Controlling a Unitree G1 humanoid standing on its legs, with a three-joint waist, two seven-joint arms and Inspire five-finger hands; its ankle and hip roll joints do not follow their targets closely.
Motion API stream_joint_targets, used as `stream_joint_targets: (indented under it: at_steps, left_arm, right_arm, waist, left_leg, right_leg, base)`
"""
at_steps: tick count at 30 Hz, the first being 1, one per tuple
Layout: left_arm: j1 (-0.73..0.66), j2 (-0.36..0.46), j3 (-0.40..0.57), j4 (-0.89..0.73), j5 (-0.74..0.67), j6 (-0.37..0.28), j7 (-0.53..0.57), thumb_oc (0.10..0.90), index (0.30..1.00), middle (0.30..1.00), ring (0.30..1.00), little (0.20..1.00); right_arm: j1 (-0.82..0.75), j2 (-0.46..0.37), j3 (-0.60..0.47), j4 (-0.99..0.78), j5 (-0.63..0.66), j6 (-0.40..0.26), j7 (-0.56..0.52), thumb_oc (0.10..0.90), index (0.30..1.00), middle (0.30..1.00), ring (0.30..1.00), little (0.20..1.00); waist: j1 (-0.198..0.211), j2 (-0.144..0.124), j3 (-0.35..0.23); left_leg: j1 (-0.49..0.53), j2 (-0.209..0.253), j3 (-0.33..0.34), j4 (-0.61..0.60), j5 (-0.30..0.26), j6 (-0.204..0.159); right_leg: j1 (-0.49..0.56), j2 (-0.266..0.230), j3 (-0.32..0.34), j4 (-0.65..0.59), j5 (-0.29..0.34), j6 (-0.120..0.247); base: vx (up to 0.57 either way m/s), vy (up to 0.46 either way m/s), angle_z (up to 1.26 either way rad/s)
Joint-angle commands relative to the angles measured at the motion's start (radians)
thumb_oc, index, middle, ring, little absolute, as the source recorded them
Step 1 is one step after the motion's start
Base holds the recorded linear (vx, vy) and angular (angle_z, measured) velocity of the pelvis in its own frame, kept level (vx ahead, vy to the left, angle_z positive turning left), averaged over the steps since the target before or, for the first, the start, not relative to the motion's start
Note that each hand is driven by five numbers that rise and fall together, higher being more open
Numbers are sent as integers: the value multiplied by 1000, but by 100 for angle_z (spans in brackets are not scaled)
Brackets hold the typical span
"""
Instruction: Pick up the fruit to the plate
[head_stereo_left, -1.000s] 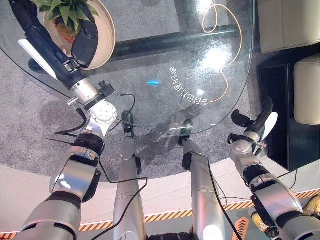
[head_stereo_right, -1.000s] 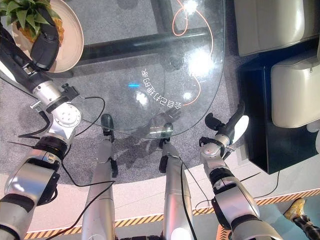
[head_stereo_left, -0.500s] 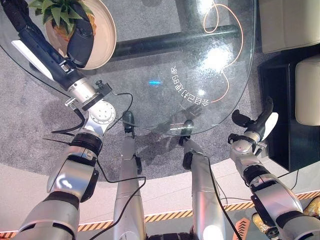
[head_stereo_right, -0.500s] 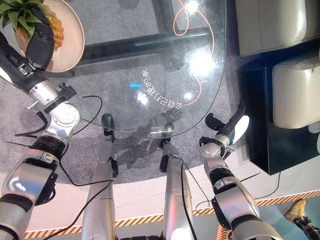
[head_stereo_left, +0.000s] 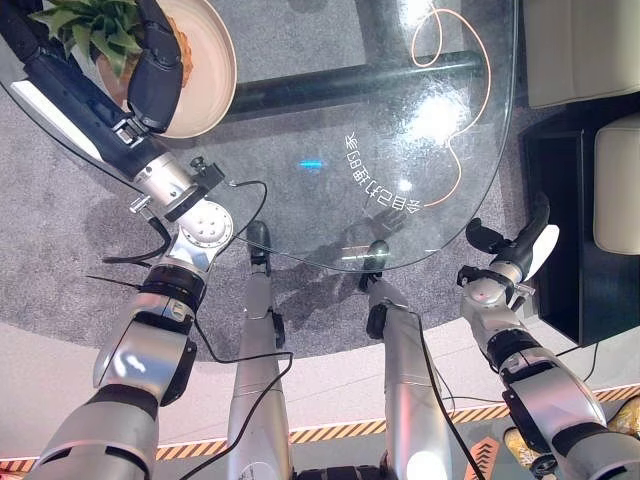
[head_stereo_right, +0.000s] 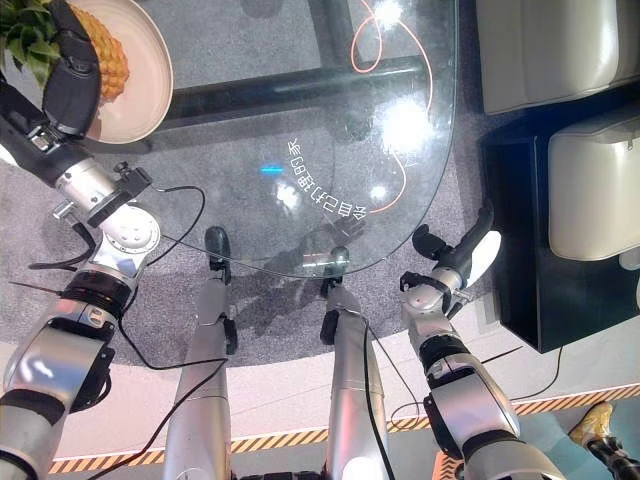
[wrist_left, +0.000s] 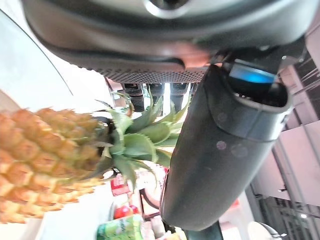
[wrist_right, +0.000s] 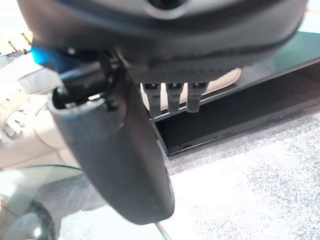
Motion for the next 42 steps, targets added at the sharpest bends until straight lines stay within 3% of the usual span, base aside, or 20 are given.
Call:
stream_joint_targets:
  at_steps: [1, 13, 20, 25, 26, 28, 29, 30, 31, 32, 33, 36, 37, 38, 39, 42]
  left_arm:
    - [-49, 22, 57, -90, 93, -101, 74, 800, 900, 900, 900, 900]
    - [-24, 14, 101, -200, 139, -140, 124, 800, 900, 900, 900, 900]
    - [-28, 10, 118, -261, 185, -123, 152, 800, 900, 900, 900, 900]
    - [-21, 25, 131, -317, 47, -97, -2, 800, 900, 900, 900, 900]
    - [2, 10, 130, -349, -193, -106, -189, 800, 900, 900, 900, 900]
    - [24, 0, 137, -366, -395, -88, -355, 800, 900, 900, 900, 900]
    - [76, -13, 177, -358, -775, -19, -694, 800, 900, 900, 900, 900]
    - [108, -18, 192, -352, -866, 21, -790, 800, 900, 900, 900, 900]
    - [108, -18, 192, -352, -866, 21, -790, 800, 900, 900, 900, 900]
    - [152, -23, 213, -351, -948, 85, -861, 800, 900, 900, 900, 900]
    - [216, -25, 238, -336, -1063, 209, -967, 800, 900, 900, 900, 900]
    - [354, -5, 287, -267, -1198, 445, -1078, 800, 900, 900, 900, 900]
    - [425, 11, 298, -202, -1217, 519, -1103, 800, 900, 900, 900, 900]
    - [465, 13, 303, -179, -1224, 562, -1124, 800, 900, 900, 900, 900]
    - [514, 16, 314, -155, -1265, 658, -1137, 800, 900, 900, 900, 900]
    - [597, -3, 322, -84, -1244, 718, -1161, 800, 900, 900, 900, 900]
  right_arm:
    - [58, -76, -55, -38, -27, -14, -98, 800, 900, 900, 900, 900]
    - [94, -75, -74, -62, -36, -17, -108, 800, 900, 900, 900, 900]
    - [115, -73, -86, -74, -35, -20, -108, 800, 900, 900, 900, 900]
    - [143, -73, -97, -88, -31, -26, -108, 800, 900, 900, 900, 900]
    - [163, -72, -110, -100, -33, -30, -104, 800, 900, 900, 900, 900]
    - [173, -68, -117, -107, -39, -31, -107, 800, 900, 900, 900, 900]
    - [198, -53, -135, -122, -56, -25, -111, 800, 900, 900, 900, 900]
    - [215, -45, -148, -129, -63, -21, -108, 800, 900, 900, 900, 900]
    - [215, -45, -148, -129, -63, -21, -108, 800, 900, 900, 900, 900]
    - [242, -44, -167, -141, -65, -10, -89, 800, 900, 900, 900, 900]
    - [289, -47, -192, -147, -49, -6, -16, 800, 900, 900, 900, 900]
    - [396, -67, -236, -125, 3, 26, 236, 800, 900, 900, 900, 900]
    - [450, -72, -242, -96, 41, 22, 335, 800, 900, 900, 900, 900]
    - [480, -69, -247, -86, 48, 28, 380, 800, 900, 900, 900, 900]
    - [514, -66, -259, -66, 37, 30, 421, 800, 900, 900, 900, 900]
    - [569, -52, -265, -34, 23, 43, 478, 800, 900, 900, 900, 900]
  waist:
    - [20, -4, -24]
    - [25, 7, -24]
    - [25, 14, -24]
    - [24, 22, -24]
    - [25, 28, -24]
    - [26, 32, -24]
    - [28, 40, -24]
    - [30, 42, -24]
    - [30, 42, -24]
    - [35, 45, -24]
    - [40, 48, -24]
    - [50, 60, -80]
    - [52, 66, -126]
    - [51, 67, -149]
    - [51, 68, -175]
    - [47, 70, -220]
  left_leg:
    - [1, -57, 23, 224, -243, 24]
    - [35, -61, 25, 214, -244, 28]
    - [66, -63, 25, 198, -241, 28]
    - [124, -65, 32, 176, -239, 27]
    - [167, -67, 33, 158, -235, 26]
    - [195, -68, 34, 145, -231, 26]
    - [266, -70, 36, 107, -213, 23]
    - [306, -71, 35, 88, -208, 23]
    - [306, -71, 35, 88, -208, 23]
    - [364, -72, 35, 60, -201, 23]
    - [448, -72, 35, 17, -190, 22]
    - [584, -63, 44, -66, -169, 18]
    - [651, -58, 45, -110, -160, 16]
    - [681, -56, 46, -127, -157, 16]
    - [711, -53, 45, -140, -154, 16]
    - [760, -50, 43, -161, -150, 16]
  right_leg:
    - [39, 58, 10, -59, 31, 24]
    - [66, 52, 12, -59, 27, 25]
    - [91, 50, 15, -62, 25, 24]
    - [142, 46, 22, -69, 22, 25]
    - [180, 41, 26, -81, 23, 28]
    - [206, 37, 29, -90, 25, 30]
    - [275, 27, 31, -126, 38, 36]
    - [315, 21, 31, -144, 43, 40]
    - [315, 21, 31, -144, 43, 40]
    - [375, 13, 27, -169, 47, 44]
    - [464, 2, 23, -213, 57, 53]
    - [613, -18, 12, -294, 74, 64]
    - [689, -23, 8, -338, 83, 68]
    - [721, -24, 4, -356, 86, 68]
    - [751, -24, 3, -369, 90, 67]
    - [804, -23, -1, -391, 97, 71]
  base:
    - [0, 0, 0]
    - [-1, 1, 1]
    - [0, 0, 0]
    - [0, 0, 0]
    - [0, 0, 0]
    - [5, -13, -3]
    - [26, -35, -8]
    - [20, -29, -7]
    - [47, -29, -5]
    - [58, -43, -5]
    - [108, -52, -6]
    - [184, -22, 2]
    - [244, -19, 10]
    - [274, -30, 4]
    - [155, -24, 3]
    - [189, -10, 9]
